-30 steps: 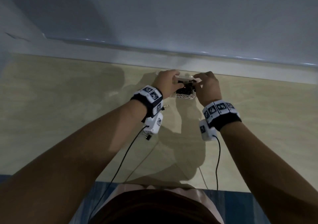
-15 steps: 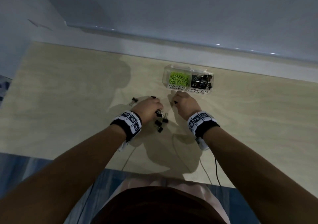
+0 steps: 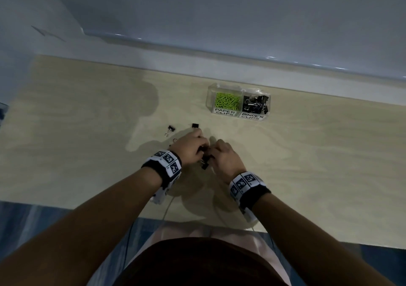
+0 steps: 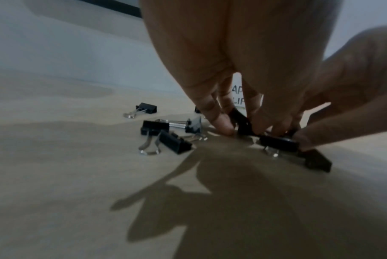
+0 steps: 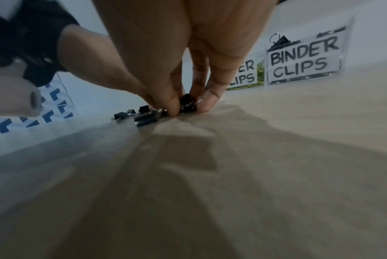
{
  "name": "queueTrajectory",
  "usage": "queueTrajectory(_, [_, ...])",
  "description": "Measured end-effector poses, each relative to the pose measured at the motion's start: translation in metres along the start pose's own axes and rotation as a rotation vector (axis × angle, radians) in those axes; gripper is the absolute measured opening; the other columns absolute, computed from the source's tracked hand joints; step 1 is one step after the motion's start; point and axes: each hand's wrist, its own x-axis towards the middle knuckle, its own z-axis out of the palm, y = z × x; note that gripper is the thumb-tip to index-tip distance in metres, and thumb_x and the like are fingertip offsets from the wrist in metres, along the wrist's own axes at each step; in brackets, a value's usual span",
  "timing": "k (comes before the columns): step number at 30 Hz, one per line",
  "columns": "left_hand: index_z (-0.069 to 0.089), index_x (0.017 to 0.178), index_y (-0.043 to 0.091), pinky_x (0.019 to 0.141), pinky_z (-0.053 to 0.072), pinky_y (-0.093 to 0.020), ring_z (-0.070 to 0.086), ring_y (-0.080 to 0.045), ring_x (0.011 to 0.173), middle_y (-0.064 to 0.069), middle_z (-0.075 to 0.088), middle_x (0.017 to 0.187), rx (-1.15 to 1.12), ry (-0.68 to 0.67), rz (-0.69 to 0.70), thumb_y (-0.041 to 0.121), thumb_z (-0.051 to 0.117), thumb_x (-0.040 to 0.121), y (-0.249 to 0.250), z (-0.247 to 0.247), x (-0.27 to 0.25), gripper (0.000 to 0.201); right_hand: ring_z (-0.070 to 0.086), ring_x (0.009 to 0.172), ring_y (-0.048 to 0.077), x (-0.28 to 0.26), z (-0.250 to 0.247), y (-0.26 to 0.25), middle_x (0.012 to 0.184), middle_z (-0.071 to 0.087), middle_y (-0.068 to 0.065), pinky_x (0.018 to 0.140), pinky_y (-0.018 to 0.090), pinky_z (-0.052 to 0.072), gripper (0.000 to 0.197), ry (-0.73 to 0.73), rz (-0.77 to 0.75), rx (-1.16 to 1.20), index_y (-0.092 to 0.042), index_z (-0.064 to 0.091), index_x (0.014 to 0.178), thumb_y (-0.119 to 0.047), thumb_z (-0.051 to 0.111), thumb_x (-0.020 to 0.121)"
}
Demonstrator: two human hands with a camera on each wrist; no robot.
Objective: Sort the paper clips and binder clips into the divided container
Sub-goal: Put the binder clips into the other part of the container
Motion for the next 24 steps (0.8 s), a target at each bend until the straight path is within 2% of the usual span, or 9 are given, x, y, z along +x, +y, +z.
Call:
queueTrajectory(4, [0.062, 0.104, 0.006, 0.086, 0.046, -0.035, 0.054, -0.025, 0.098, -0.009, 0.050, 0.111, 0.098, -0.015, 0.010, 0.014, 0.058, 0.085, 0.000, 0.001, 0.002, 0.022, 0.059, 0.073, 0.038, -0.008, -0.001, 0.003, 0.092, 0.060, 0.021, 0.055, 0.038, 0.053, 0.032, 0.084, -0.020, -0.031, -0.008, 0.067, 0.095, 0.003, 0.074, 0.066])
queueTrajectory(7, [0.062, 0.100, 0.007, 0.085, 0.046, -0.037, 0.054, -0.026, 0.097, -0.009, 0.051, 0.109, 0.140, -0.018, 0.006, 0.016, 0.058, 0.086, 0.001, 0.000, 0.006, 0.018, 0.057, 0.065, 0.035, -0.008, -0.005, 0.007, 0.079, 0.057, 0.018, 0.049, 0.036, 0.051, 0.024, 0.103, -0.045, -0.022, -0.007, 0.063, 0.080, 0.005, 0.075, 0.064])
queueTrajectory(12, [0.062, 0.090, 0.009, 0.081, 0.047, -0.033, 0.056, -0.023, 0.089, -0.007, 0.054, 0.099, 0.034, 0.041, -0.076, 0.015, 0.062, 0.079, 0.005, -0.001, 0.009, 0.013, 0.056, 0.067, 0.037, -0.009, -0.008, 0.014, 0.080, 0.057, 0.020, 0.056, 0.041, 0.053, 0.002, 0.156, -0.010, 0.043, -0.001, 0.065, 0.076, -0.002, 0.065, 0.077])
queueTrajectory(13, [0.063, 0.088, 0.009, 0.082, 0.049, -0.035, 0.056, -0.022, 0.087, -0.006, 0.056, 0.097, -0.016, 0.070, -0.092, 0.014, 0.064, 0.077, 0.007, -0.002, 0.010, 0.012, 0.057, 0.066, 0.035, -0.008, -0.011, 0.018, 0.080, 0.058, 0.019, 0.058, 0.040, 0.053, 0.005, 0.192, 0.006, 0.086, 0.000, 0.066, 0.074, -0.003, 0.064, 0.078])
queueTrajectory(16, [0.064, 0.082, 0.011, 0.081, 0.050, -0.035, 0.057, -0.019, 0.082, -0.002, 0.059, 0.088, -0.136, 0.140, -0.075, 0.013, 0.067, 0.074, 0.023, -0.012, 0.019, 0.009, 0.057, 0.061, 0.028, -0.004, -0.036, 0.031, 0.077, 0.060, 0.014, 0.059, 0.029, 0.050, 0.006, 0.354, 0.085, 0.200, -0.004, 0.068, 0.070, 0.001, 0.064, 0.071])
queueTrajectory(20, [0.066, 0.080, 0.009, 0.073, 0.049, -0.029, 0.058, -0.017, 0.075, -0.004, 0.064, 0.083, -0.252, 0.213, 0.012, 0.010, 0.070, 0.074, 0.066, -0.038, 0.055, 0.007, 0.056, 0.063, 0.020, 0.017, -0.094, 0.054, 0.076, 0.065, 0.014, 0.063, 0.022, 0.045, 0.011, 0.566, 0.215, 0.188, -0.005, 0.071, 0.071, 0.004, 0.065, 0.070])
queueTrajectory(22, [0.068, 0.081, 0.007, 0.072, 0.047, -0.028, 0.061, -0.021, 0.076, -0.009, 0.068, 0.084, -0.261, 0.256, 0.034, 0.009, 0.069, 0.073, 0.087, -0.050, 0.081, 0.008, 0.058, 0.068, 0.021, 0.036, -0.119, 0.070, 0.080, 0.068, 0.016, 0.067, 0.018, 0.038, 0.011, 0.556, 0.304, 0.127, -0.006, 0.073, 0.076, -0.001, 0.063, 0.072])
queueTrajectory(24, [0.068, 0.083, 0.005, 0.071, 0.044, -0.028, 0.062, -0.027, 0.082, -0.014, 0.069, 0.087, -0.240, 0.289, 0.025, 0.010, 0.068, 0.073, 0.102, -0.059, 0.104, 0.011, 0.062, 0.077, 0.028, 0.055, -0.132, 0.085, 0.085, 0.068, 0.017, 0.069, 0.020, 0.039, 0.015, 0.492, 0.349, 0.073, -0.009, 0.073, 0.082, -0.007, 0.061, 0.073])
